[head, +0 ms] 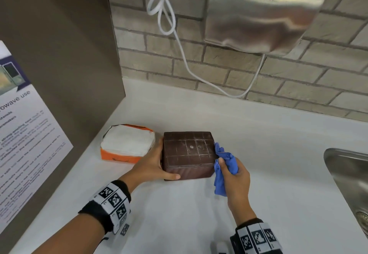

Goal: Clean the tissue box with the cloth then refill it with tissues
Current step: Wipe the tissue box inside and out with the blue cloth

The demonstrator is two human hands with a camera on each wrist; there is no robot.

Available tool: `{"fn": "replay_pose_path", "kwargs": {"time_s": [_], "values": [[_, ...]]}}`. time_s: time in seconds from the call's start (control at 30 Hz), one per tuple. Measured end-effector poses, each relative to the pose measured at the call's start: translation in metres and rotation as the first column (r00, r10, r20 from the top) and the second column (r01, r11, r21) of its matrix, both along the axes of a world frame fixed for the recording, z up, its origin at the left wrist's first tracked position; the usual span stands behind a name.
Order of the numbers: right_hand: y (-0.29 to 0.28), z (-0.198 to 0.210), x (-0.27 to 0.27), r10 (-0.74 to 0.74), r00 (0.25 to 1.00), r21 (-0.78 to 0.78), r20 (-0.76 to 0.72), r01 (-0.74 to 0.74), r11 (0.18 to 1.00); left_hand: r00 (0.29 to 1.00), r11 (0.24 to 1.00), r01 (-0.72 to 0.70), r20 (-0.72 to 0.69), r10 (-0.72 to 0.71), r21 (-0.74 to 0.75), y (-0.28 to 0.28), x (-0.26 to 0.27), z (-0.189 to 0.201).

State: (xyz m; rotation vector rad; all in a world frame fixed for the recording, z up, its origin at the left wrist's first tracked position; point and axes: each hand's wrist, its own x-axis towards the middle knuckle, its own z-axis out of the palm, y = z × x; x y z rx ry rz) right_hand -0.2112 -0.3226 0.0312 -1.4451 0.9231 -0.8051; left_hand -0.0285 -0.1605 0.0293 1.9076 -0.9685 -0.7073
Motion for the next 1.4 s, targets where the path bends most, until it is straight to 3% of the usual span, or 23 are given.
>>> {"fn": "replay_pose_path", "kwargs": {"time_s": [0.13, 0.43, 0.5, 0.57, 0.63, 0.7, 0.83, 1.0, 1.13, 1.23, 1.33, 1.4], "values": [[-0.002, -0.003, -0.001, -0.048, 0.998, -0.071, -0.038, 0.045, 0.996, 1.000, 1.000, 0.018, 0.018, -0.018, -0.012, 0.001, 0.002, -0.005], [0.026, 0.014, -0.014, -0.090, 0.991, -0.158, 0.102, 0.105, 0.982, 0.993, 0.995, -0.054, -0.114, 0.044, -0.085, -0.001, 0.002, -0.021], [0.020, 0.023, -0.011, -0.018, 0.997, -0.277, 0.080, 0.040, 0.960, 0.993, 0.996, -0.035, -0.115, 0.026, -0.084, 0.000, 0.005, -0.020], [0.012, 0.028, 0.001, 0.128, 0.985, -0.356, -0.113, -0.160, 0.921, 0.995, 0.997, -0.023, -0.101, 0.015, -0.077, -0.001, 0.008, -0.020], [0.006, 0.024, 0.017, 0.252, 0.848, -0.385, -0.467, -0.451, 0.805, 0.996, 0.996, -0.014, -0.084, 0.006, -0.089, -0.001, 0.009, -0.022], [-0.002, 0.016, 0.030, 0.222, 0.671, -0.378, -0.708, -0.625, 0.683, 0.998, 0.995, -0.018, -0.057, 0.013, -0.098, 0.000, 0.009, -0.022], [-0.033, 0.014, 0.055, 0.248, 0.550, -0.311, -0.798, -0.727, 0.612, 0.998, 0.995, -0.036, -0.053, 0.031, -0.097, 0.000, 0.008, -0.026], [-0.014, 0.013, 0.061, 0.082, 0.486, -0.376, -0.870, -0.763, 0.526, 0.999, 0.996, -0.046, -0.023, 0.045, -0.081, -0.002, 0.009, -0.026], [0.029, 0.025, 0.048, 0.184, 0.478, -0.376, -0.859, -0.833, 0.406, 1.000, 0.996, -0.025, -0.006, 0.024, -0.081, -0.002, 0.011, -0.025], [-0.002, 0.026, 0.059, 0.180, 0.497, -0.386, -0.849, -0.815, 0.431, 0.999, 0.997, -0.036, -0.012, 0.036, -0.067, -0.004, 0.011, -0.023], [-0.029, 0.032, 0.072, 0.156, 0.464, -0.304, -0.872, -0.763, 0.571, 0.999, 0.997, -0.047, -0.004, 0.047, -0.066, -0.006, 0.010, -0.024], [-0.018, 0.034, 0.080, 0.063, 0.425, -0.322, -0.903, -0.767, 0.554, 0.999, 0.997, -0.048, -0.001, 0.048, -0.063, -0.007, 0.010, -0.024]]}}
